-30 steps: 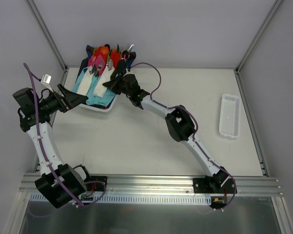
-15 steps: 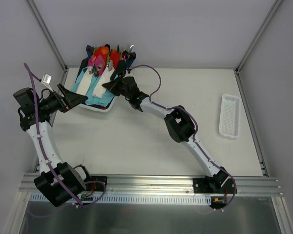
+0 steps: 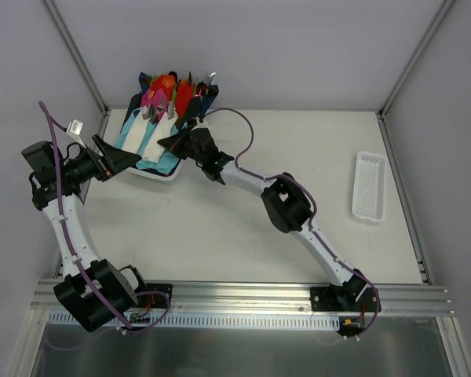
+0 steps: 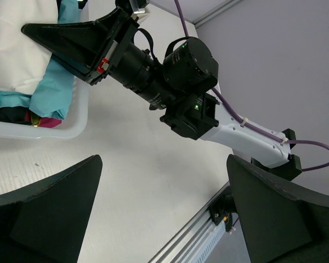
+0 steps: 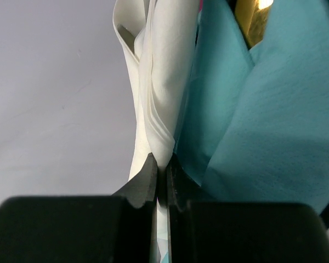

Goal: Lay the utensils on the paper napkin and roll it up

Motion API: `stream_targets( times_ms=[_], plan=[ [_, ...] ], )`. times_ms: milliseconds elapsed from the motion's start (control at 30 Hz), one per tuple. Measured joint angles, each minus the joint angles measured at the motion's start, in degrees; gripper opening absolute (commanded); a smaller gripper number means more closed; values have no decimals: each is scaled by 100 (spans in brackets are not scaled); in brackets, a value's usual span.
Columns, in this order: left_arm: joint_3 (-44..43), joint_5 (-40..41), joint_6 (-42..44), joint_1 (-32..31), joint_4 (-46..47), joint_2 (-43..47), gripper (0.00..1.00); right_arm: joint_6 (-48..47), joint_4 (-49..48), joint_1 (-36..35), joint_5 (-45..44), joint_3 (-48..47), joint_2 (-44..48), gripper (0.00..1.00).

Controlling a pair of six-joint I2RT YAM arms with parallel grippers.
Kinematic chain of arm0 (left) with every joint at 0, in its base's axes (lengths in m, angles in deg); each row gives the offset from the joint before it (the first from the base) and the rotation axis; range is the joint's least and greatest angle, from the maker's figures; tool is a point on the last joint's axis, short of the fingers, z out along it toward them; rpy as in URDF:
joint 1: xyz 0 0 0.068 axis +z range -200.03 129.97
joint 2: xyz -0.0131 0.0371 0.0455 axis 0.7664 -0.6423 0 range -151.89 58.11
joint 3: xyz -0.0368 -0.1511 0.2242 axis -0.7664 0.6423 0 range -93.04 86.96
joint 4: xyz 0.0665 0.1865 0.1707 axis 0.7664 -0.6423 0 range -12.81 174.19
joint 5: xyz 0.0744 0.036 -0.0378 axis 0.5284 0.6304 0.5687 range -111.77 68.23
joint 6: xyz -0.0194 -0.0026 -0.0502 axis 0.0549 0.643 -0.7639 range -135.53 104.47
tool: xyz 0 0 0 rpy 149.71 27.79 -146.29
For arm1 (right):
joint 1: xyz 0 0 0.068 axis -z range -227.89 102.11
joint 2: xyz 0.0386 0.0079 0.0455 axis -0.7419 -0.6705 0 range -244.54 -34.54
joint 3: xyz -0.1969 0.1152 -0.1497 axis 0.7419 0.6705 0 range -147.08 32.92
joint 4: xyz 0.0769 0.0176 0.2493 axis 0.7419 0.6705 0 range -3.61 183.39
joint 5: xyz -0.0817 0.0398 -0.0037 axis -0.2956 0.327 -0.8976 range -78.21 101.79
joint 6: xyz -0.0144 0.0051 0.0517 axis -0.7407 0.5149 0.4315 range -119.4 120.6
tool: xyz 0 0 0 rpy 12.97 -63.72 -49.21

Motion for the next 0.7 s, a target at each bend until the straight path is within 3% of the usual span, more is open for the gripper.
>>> stream_targets(
  times_ms=[600, 700],
  plan=[
    [0, 0, -2, 0, -7, -2, 99, 297, 282, -214, -437, 212, 181, 0],
    [0, 0, -4, 0, -7, -13, 99, 315, 570, -219, -479, 96, 181, 6]
  ],
)
